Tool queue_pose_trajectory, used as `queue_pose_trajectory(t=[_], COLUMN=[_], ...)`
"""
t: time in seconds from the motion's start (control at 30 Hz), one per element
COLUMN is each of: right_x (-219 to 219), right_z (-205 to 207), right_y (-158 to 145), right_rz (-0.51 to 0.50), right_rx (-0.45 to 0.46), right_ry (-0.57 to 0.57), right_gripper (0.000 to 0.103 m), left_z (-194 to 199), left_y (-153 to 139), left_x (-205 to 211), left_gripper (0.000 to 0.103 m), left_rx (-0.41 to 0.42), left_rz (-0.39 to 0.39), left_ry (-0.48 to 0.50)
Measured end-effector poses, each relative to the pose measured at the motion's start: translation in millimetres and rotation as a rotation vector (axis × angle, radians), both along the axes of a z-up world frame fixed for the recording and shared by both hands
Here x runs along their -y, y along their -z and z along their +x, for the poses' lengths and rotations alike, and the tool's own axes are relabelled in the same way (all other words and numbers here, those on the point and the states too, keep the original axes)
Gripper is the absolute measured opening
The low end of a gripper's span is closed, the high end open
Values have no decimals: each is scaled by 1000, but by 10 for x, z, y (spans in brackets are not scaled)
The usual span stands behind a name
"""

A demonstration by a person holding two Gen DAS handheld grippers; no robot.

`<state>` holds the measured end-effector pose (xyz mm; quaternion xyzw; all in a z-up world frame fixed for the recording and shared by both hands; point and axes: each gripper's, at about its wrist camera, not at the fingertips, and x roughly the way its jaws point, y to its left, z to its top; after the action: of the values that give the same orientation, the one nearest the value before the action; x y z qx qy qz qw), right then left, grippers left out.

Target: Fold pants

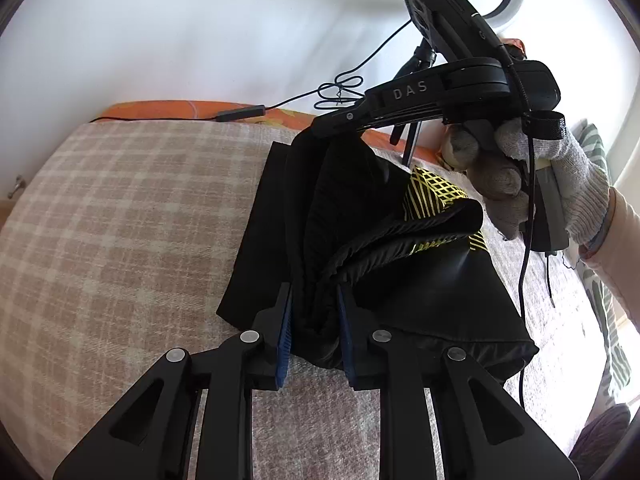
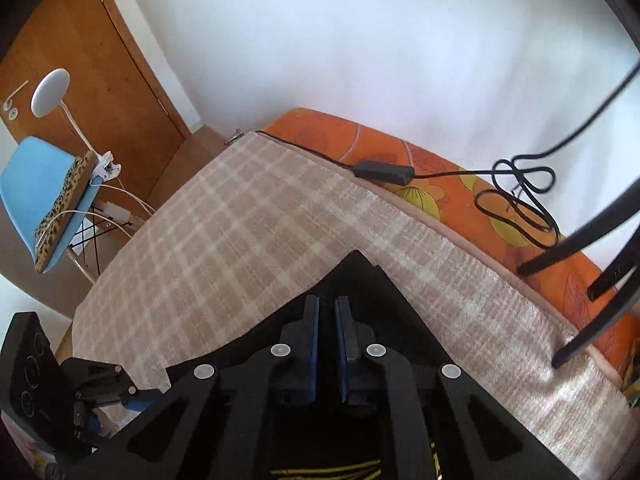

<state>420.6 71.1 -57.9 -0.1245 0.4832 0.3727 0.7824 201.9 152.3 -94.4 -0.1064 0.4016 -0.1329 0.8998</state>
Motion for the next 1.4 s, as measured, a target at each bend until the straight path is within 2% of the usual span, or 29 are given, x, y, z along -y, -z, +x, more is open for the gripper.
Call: queue_pose_trajectory(t=[0.03,0.07,0.1,0.23,0.33,0.43,0.53,0.63,0.7,0.8,0.87,0.93,1.0,1.03,1.07,1.1,1.17,1.2,1.3,1.37,1.4], right_x=[-66,-88,-58,303,689,1090,1372,1495,1541,1556,1519,1455,1381,1341,1300,1259,1183,1139,971,888,881], right_z=[-6,-28,-62,-219,-357,-474,-506,-496,-456,-379,-337,-314,-286,-275,-253,-222,-115,-48,146,150,100], right_y=[15,-8,-65,-296,-327,-277,-95,98,197,298,326,348,326,288,238,184,85,43,-60,-150,-198], right_rz=[-44,-68,-58,-13,-37,-16,61,140,199,235,217,226,245,247,252,265,304,322,329,300,294], right_rx=[24,41,57,78,50,-27,-184,-314,-398,-471,-473,-484,-480,-462,-436,-414,-385,-374,-305,-260,-241], right_ry=[2,1,-3,30,123,234,319,378,422,476,492,492,480,468,458,447,438,437,432,367,323], right_gripper=[15,30,36,36,36,36,39,39,40,41,41,31,13,9,1,0,0,0,0,6,18], left_z=[9,11,12,-19,-81,-147,-197,-193,-197,-185,-145,-102,-79,-79,-75,-74,-63,-56,-25,-32,-48], left_y=[14,25,31,2,-39,-89,-135,-133,-124,-116,-97,-70,-56,-53,-48,-46,-50,-54,-51,-48,-47], left_x=[-2,1,7,-2,-25,-33,21,120,211,299,287,245,216,199,184,175,141,127,88,85,91], left_gripper=[21,23,25,37,39,39,39,39,39,39,39,39,39,35,25,23,19,13,12,12,12], left_rx=[-8,-14,-17,-7,12,30,53,49,63,74,65,50,44,43,43,45,45,46,37,30,32], left_rz=[6,15,26,62,84,108,149,180,237,291,294,278,264,253,249,249,224,215,191,185,192], left_ry=[-4,-4,-4,-20,-24,-15,16,70,99,135,137,134,131,129,124,118,105,93,51,55,60])
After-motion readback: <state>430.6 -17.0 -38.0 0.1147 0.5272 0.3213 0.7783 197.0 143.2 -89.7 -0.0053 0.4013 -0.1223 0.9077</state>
